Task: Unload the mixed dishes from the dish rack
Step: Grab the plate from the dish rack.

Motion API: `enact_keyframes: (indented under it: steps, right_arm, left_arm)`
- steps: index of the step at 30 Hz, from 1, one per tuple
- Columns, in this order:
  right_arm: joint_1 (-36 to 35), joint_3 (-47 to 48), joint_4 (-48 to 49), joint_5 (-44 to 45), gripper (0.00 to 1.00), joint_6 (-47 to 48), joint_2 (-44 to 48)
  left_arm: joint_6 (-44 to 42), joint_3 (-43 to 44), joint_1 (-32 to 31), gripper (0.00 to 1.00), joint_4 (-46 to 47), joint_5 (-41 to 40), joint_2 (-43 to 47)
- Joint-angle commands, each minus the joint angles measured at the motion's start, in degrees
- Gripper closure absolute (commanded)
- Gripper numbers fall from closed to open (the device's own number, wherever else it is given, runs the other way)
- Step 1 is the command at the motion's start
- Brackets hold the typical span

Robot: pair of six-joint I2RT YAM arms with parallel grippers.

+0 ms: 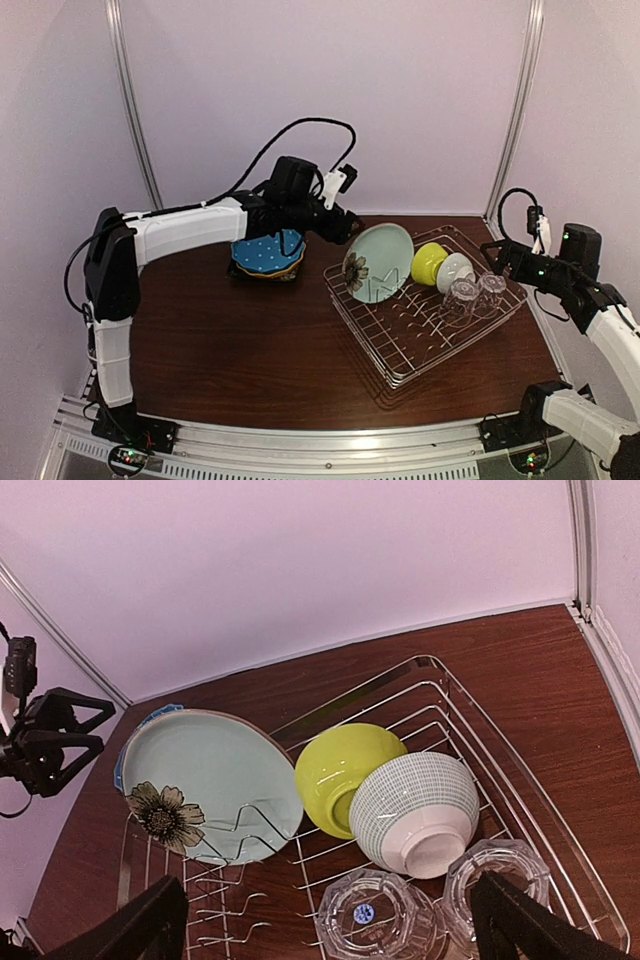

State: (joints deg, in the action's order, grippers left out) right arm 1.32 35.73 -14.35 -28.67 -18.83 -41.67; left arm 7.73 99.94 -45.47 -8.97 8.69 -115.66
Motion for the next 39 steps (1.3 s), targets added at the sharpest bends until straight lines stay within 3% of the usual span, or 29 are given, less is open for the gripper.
enact_keyframes:
  steps: [1, 20, 39]
  right_arm:
    - [0.1, -1.0, -0.2, 0.1, 0.0, 0.1, 0.7]
    - [0.1, -0.7, 0.2, 0.0, 0.0, 0.0, 0.0]
    - [0.1, -0.5, 0.6, 0.1, 0.0, -0.1, -0.4]
  left_arm:
    - [-2.7, 4.7, -2.0, 0.3, -3.9, -2.9, -3.2]
    - [-3.1, 11.1, -3.9, 0.5, -9.2, -3.9, -10.1]
    - [-3.3, 15.1, -5.1, 0.94, -12.8, -7.3, -11.4]
